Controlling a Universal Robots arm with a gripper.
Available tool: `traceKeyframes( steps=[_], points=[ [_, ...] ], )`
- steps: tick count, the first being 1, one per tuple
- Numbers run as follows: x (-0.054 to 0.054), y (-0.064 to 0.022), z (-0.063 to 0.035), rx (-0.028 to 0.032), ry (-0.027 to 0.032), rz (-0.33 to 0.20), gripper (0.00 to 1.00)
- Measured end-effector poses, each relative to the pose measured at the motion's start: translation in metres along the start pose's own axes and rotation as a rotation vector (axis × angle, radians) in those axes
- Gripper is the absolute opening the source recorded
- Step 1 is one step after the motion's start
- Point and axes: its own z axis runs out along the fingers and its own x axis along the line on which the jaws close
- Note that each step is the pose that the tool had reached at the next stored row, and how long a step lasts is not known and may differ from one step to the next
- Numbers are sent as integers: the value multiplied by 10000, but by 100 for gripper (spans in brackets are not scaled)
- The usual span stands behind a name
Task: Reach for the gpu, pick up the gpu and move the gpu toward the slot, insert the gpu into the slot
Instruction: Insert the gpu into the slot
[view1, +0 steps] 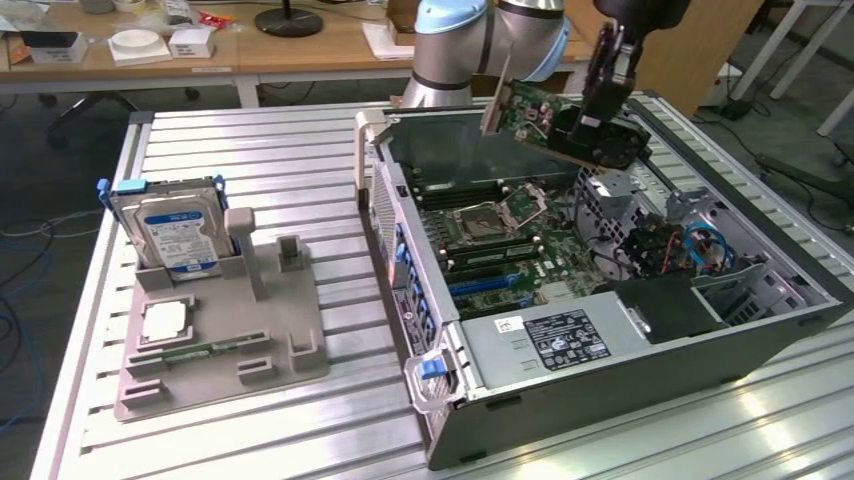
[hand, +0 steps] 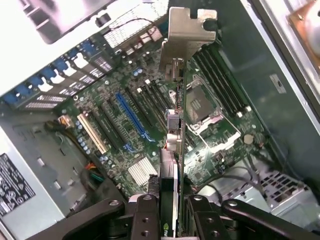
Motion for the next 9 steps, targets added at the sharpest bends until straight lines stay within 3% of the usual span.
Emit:
traceKeyframes(
  steps=[9],
  points=[
    [1, 0, 7, -29, 16, -1489, 27]
  ],
)
